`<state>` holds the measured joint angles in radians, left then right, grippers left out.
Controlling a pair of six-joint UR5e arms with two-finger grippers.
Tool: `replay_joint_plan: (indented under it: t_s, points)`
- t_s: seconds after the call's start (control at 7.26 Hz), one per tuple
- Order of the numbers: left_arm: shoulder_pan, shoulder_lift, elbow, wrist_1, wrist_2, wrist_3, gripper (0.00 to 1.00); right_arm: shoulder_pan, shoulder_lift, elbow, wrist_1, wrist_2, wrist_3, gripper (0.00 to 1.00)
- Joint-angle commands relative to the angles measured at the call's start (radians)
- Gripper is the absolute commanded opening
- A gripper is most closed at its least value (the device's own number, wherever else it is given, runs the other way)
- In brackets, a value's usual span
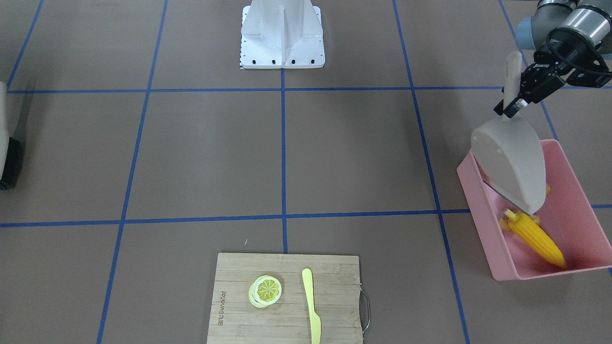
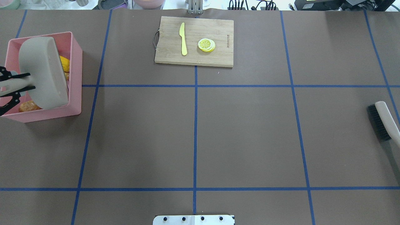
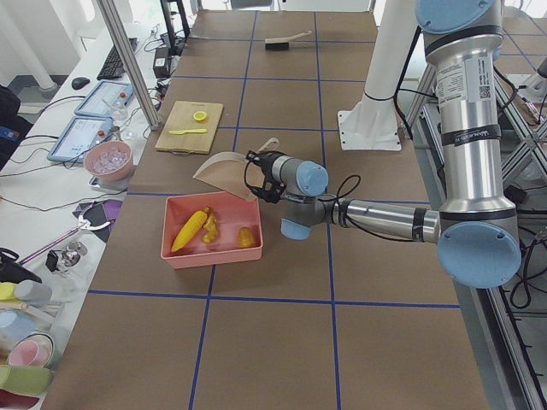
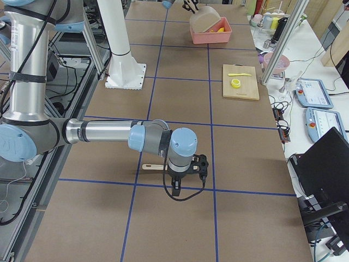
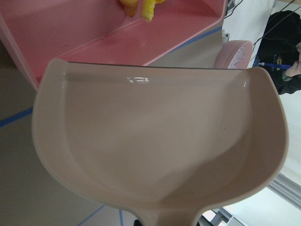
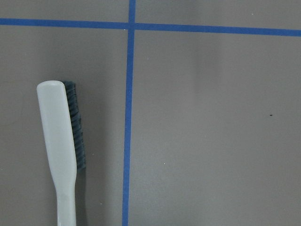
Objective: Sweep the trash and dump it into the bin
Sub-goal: 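Tilt the dustpan over the pink bin to dump the items, left gripper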
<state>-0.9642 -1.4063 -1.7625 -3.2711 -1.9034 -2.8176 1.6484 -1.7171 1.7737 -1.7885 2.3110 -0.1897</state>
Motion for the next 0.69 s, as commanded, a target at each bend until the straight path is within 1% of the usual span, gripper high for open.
replay_joint_plan:
  t_s: [0.0, 0.28, 0.41, 0.55]
  points:
    - [-0.001, -0.008, -0.002, -0.01, 0.056, 0.1, 0.0, 0.016, -0.012, 0.001, 0.001, -0.001, -0.002, 1.0]
    - [-0.002, 0.012, 0.001, 0.01, 0.052, 0.602, 0.0, 0.016, -0.003, -0.003, 0.003, -0.002, -0.001, 1.0]
    - [-0.002, 0.012, 0.001, 0.01, 0.052, 0.83, 0.0, 0.014, 0.004, -0.072, 0.068, 0.005, 0.001, 1.0]
    - [-0.002, 0.009, 0.0, 0.008, 0.052, 1.06, 0.0, 0.014, -0.005, -0.11, 0.177, 0.004, 0.0, 1.0]
